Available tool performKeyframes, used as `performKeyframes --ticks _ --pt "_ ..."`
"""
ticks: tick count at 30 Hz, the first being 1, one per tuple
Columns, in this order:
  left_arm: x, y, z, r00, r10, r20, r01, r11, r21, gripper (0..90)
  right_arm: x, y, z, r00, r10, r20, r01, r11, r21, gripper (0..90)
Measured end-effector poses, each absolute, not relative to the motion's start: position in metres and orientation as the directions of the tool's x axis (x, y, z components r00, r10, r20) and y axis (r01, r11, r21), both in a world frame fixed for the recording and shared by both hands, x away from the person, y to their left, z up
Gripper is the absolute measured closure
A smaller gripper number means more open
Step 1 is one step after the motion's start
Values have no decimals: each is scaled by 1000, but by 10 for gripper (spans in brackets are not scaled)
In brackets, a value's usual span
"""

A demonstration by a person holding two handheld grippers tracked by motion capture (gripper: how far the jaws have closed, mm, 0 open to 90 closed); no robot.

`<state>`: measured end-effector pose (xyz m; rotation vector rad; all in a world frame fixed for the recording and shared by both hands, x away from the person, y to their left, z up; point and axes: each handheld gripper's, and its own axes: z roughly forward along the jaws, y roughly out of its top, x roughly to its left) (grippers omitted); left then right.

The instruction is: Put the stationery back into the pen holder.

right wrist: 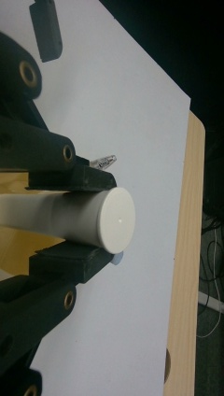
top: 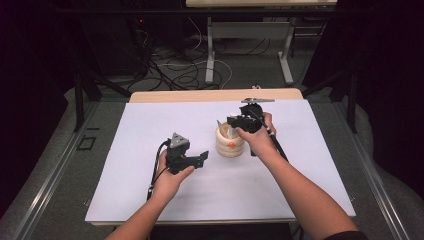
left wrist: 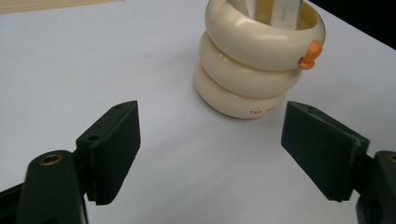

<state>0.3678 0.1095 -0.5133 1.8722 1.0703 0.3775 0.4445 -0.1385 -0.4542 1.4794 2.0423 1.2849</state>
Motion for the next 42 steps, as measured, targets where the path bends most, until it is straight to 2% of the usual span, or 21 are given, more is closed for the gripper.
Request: performKeyframes --ticks 4,15,29,42 --pt "369 111 -514 569 804 -172 526 -195 828 151 443 -135 -456 -432 876 215 584 90 807 668" --pt "370 113 -516 550 818 -171 535 -188 824 5 443 -131 -462 -432 886 170 589 135 797 667" --pt "372 116 -517 536 827 -170 540 -181 822 1 443 -132 -467 -417 890 185 648 148 747 663" --pt "376 126 -516 512 841 -174 542 -159 825 1 433 -141 -454 -458 866 200 610 143 779 450"
